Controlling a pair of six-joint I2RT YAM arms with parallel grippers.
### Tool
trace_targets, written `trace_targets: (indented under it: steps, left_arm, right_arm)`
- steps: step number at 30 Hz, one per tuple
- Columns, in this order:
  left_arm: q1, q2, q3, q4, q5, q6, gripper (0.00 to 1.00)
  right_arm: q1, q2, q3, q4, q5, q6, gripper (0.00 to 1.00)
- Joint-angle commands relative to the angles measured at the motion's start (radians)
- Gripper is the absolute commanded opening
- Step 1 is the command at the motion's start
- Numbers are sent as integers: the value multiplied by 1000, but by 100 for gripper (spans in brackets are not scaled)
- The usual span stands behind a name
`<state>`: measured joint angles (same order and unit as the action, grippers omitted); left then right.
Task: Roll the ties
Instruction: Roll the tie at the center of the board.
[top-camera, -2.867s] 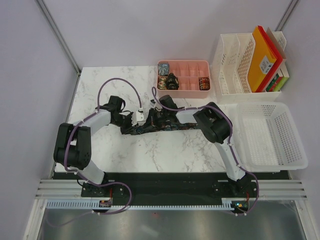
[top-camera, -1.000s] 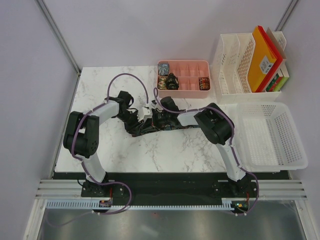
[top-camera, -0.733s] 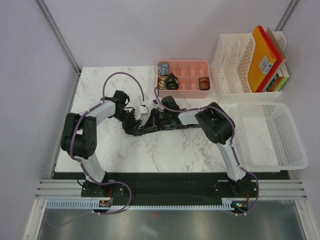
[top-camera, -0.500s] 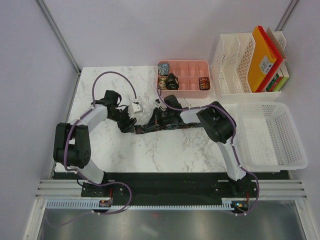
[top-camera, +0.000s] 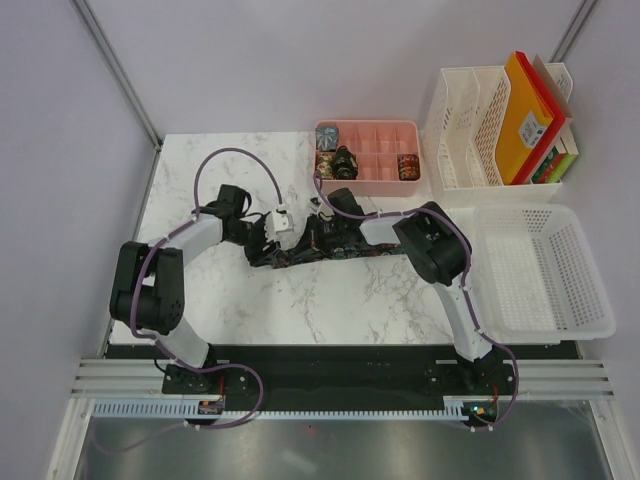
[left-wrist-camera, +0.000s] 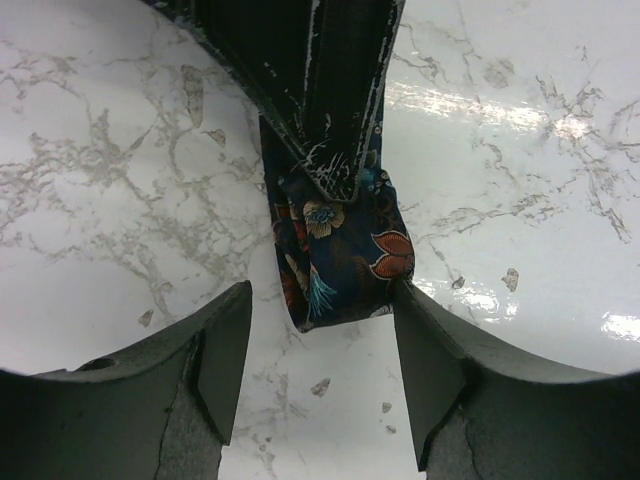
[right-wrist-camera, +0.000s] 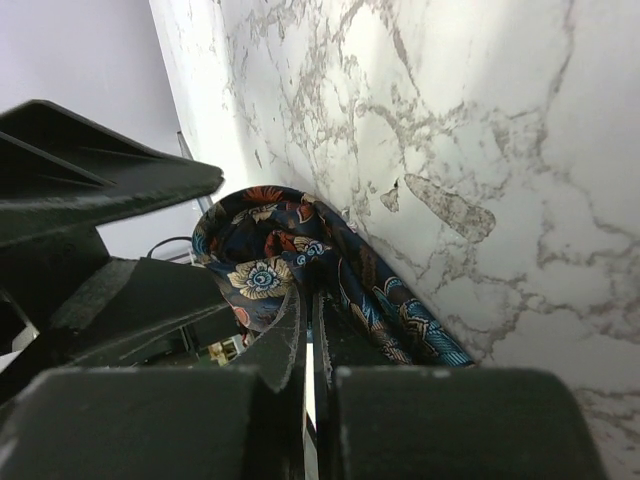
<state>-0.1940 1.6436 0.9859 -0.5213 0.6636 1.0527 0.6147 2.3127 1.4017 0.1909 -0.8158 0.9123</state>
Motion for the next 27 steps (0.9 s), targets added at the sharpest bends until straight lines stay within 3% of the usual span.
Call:
trace_targets:
  steps: [1,8,14,17,18,21,27]
  left_arm:
    - [-28,24,10,-11,27,110,65]
    - [-31,-21,-59,-59,-1,109,63]
    - [-33,19,-30,-43,-28,59,63]
    - [-35,16,-29,-36,-30,46,52]
    - [-33,7,-30,-37,-33,41,42]
    - [-32,-39,-36,-37,-44,15,24]
    - [-42,-105,-15,-59,10,-49,26]
  right_arm:
    - [-9,80,-15,-123,141,-84,0]
    - [-10,88,-10,-143,147,-99,0]
    - [-4,86,-15,-151,159,-104,0]
    - [8,83,-17,-151,158,-102,0]
    - [16,83,-17,-151,156,-99,0]
    - [37,80,-29,-142,152,-78,0]
    - [77,73,-49,-58,129,8,0]
